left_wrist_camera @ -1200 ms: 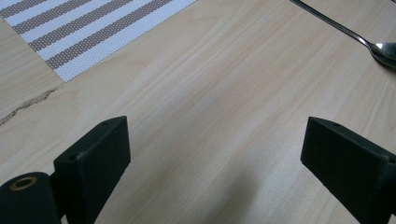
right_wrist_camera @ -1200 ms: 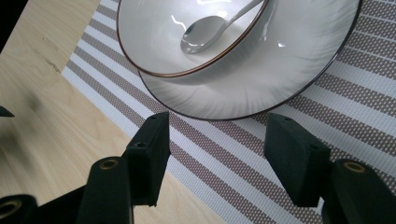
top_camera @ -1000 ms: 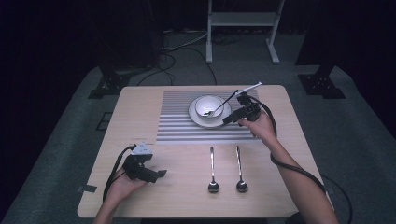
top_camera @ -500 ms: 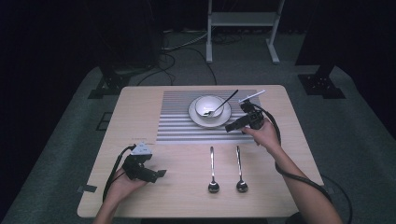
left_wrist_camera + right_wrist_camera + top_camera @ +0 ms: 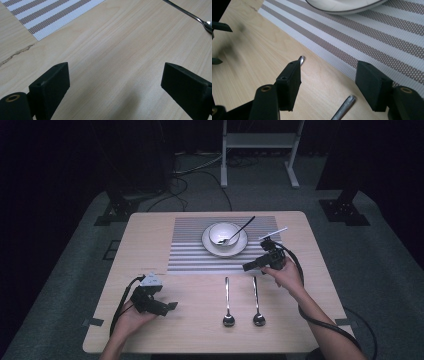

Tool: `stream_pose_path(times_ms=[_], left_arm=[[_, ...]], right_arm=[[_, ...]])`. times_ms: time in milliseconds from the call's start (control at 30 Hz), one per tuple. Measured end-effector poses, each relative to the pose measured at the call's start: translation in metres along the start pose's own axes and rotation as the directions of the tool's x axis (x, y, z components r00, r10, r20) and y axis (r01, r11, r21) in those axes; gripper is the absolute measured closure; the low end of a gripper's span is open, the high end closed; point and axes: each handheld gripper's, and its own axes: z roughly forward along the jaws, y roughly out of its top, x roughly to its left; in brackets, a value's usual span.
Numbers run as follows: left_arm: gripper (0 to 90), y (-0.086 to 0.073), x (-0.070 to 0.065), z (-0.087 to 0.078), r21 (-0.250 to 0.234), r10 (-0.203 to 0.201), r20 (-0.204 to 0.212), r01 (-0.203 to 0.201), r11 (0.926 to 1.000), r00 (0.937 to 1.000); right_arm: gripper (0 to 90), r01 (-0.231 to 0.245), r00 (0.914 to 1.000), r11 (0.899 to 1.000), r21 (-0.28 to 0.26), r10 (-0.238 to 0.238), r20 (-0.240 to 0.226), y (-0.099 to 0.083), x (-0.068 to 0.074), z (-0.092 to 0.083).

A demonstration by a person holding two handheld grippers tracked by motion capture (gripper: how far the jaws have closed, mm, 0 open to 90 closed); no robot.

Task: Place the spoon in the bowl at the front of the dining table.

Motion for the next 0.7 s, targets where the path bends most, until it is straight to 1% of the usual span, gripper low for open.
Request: stream_pose_path(times_ms=[100, 167, 233, 333, 367, 400, 433, 567, 633, 667, 700], left_arm=[[7.3, 0.0, 0.0, -0.001, -0.001, -0.001, -0.003, 0.001, 1.0, 1.0], [7.3, -0.001, 0.001, 0.0, 0.003, -0.003, -0.003, 0.003, 1.0, 1.0], [7.3, -0.001, 0.001, 0.0, 0.006, -0.002, -0.005, 0.002, 1.0, 1.0], [7.3, -0.001, 0.0, 0.0, -0.002, -0.004, -0.005, 0.004, 1.0, 1.0], [7.3, 0.0, 0.0, 0.0, -0.004, -0.004, -0.004, 0.004, 1.0, 1.0], [7.3, -0.001, 0.0, 0.0, -0.005, -0.003, -0.005, 0.003, 1.0, 1.0], [7.3, -0.001, 0.0, 0.0, -0.004, -0.002, -0.007, 0.002, 1.0, 1.0], [7.3, -0.001, 0.0, 0.0, -0.006, -0.005, -0.01, 0.005, 1.0, 0.9999], [7.3, -0.001, 0.0, -0.001, -0.007, -0.004, -0.01, 0.004, 1.0, 0.9999], [7.3, -0.001, 0.0, -0.001, -0.007, -0.004, -0.01, 0.004, 1.0, 0.9999], [7.3, -0.001, 0.0, 0.0, -0.008, -0.004, -0.011, 0.004, 1.0, 0.9999]], right_arm=[[35.9, 0.001, 1.0, 1.0, -0.003, -0.001, -0.003, -0.005, 0.0, 0.0], [36.1, -0.005, 0.9998, 1.0, -0.007, 0.005, -0.018, -0.011, -0.001, 0.001], [36.1, -0.004, 0.9999, 1.0, -0.01, 0.004, -0.016, -0.013, 0.0, 0.001], [36.1, -0.003, 0.9999, 1.0, -0.015, 0.003, -0.017, -0.019, 0.001, 0.0], [36.1, 0.005, 1.0, 1.0, -0.02, -0.005, -0.006, -0.023, 0.002, -0.001], [36.1, 0.005, 1.0, 1.0, -0.02, -0.005, -0.006, -0.023, 0.002, -0.001], [36.0, 0.013, 0.9999, 0.999, -0.03, -0.013, -0.01, -0.027, 0.004, -0.002], [35.8, 0.026, 0.9996, 0.999, -0.043, -0.026, -0.009, -0.036, 0.008, -0.003], [35.4, 0.026, 0.9993, 0.997, -0.072, -0.028, -0.025, -0.046, 0.011, -0.005], [35.4, 0.026, 0.9993, 0.997, -0.072, -0.028, -0.025, -0.046, 0.011, -0.005], [35.0, 0.023, 0.9991, 0.997, -0.079, -0.026, -0.033, -0.05, 0.013, -0.005]])
